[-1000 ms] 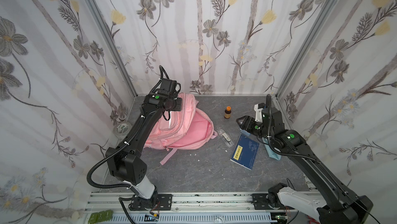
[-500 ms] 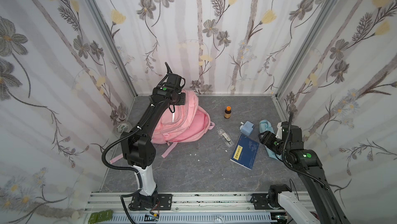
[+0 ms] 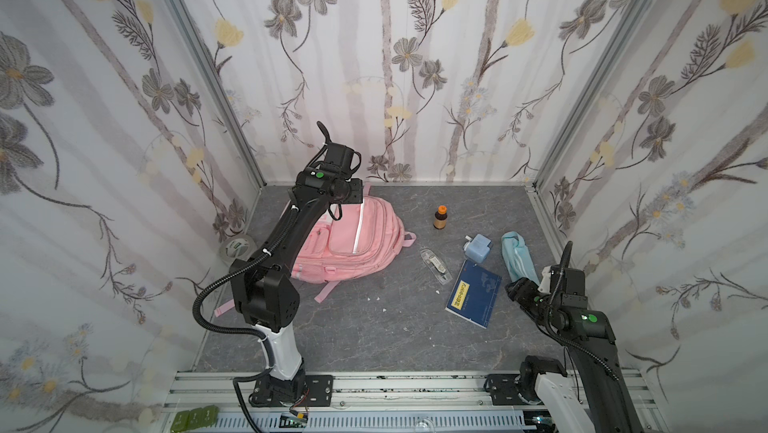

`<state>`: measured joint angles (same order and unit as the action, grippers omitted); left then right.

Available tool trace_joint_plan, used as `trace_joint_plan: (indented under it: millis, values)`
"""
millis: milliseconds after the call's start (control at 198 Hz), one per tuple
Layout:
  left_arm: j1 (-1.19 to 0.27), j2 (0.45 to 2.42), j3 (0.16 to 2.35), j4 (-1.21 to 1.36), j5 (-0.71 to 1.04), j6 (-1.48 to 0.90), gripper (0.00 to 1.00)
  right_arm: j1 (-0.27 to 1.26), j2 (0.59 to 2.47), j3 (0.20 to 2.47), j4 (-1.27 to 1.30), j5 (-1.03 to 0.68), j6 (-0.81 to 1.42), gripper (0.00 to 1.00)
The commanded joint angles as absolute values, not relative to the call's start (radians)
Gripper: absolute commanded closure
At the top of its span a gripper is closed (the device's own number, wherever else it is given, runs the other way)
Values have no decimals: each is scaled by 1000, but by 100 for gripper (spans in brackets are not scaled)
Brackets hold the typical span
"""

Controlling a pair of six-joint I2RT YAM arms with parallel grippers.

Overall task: Pack the student bag
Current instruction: 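Withdraw the right gripper toward the blue book while the left lowers the backpack, then reach the left gripper across to the blue book's spine edge near the right gripper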

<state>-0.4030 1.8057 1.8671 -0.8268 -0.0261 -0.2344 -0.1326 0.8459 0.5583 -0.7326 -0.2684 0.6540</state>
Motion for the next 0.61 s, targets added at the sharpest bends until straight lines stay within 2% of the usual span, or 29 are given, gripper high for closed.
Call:
trace_joint_plan:
  millis: [0, 273, 602]
  values:
    - [-489, 1786, 1830, -775, 10, -296, 37, -140, 885, 534, -623, -341, 664, 33]
    - [-742, 1842, 1781, -656, 135, -408, 35, -140, 962, 489, -529, -385, 678, 34]
    - [-894, 2036, 1870, -615, 212, -492, 35, -140, 1056, 481, -451, -412, 662, 34]
